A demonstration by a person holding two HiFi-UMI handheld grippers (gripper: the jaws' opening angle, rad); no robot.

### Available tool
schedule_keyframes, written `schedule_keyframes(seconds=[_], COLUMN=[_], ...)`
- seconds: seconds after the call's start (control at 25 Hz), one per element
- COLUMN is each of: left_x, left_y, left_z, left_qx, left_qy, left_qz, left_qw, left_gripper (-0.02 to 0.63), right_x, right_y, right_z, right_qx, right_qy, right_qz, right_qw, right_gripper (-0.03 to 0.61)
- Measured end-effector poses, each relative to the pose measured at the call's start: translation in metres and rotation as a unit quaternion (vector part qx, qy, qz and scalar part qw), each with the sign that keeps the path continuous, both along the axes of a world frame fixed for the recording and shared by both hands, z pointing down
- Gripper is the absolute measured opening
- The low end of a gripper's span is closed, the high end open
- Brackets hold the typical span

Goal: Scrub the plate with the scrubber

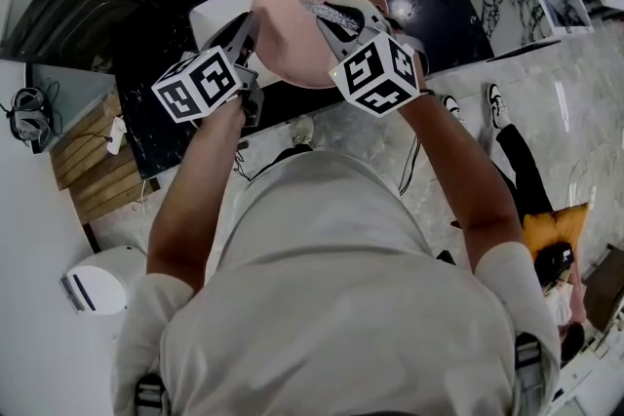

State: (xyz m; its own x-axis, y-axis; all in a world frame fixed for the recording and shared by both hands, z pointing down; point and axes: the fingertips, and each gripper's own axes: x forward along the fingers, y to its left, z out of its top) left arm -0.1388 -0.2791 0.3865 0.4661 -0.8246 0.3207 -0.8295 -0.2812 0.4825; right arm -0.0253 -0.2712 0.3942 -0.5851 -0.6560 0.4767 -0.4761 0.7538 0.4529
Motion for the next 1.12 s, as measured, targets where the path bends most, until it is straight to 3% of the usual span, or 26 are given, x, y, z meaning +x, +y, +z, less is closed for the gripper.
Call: schedule_keyframes(seconds=[0.2, 0.36, 0.64, 1.12], left_x=[0.008, 0.012, 0.015, 0.007], left_y=[0.003, 0.006, 0.008, 0.001], left_z=[0.0, 0.001, 0.006, 0.006], left_qx=[0.0, -0.002, -0.011, -0.017], left_qy=[-0.004, -0.001, 0.014, 0.026], left_qz=[0.009, 0.015, 0.016, 0.009], left_qw=[1.0, 0.9999, 0.9997, 0.9995], left_gripper=[0.031, 0.034, 0.038, 0.04], right_x=[0.022, 0.018, -0.021, -0.056], right_y=[-0.037, -0.043, -0.011, 0.063], right_z=[-0.015, -0.01, 0.006, 0.039], right_qx=[0.019, 0.018, 0.025, 0.021], right_qy=[-0.005, 0.008, 0.042, 0.086], right_qz=[0.054, 0.053, -0.02, -0.147], right_qw=[0.998, 0.998, 0.999, 0.985], right_gripper=[0.078, 0.078, 0.078, 0.078])
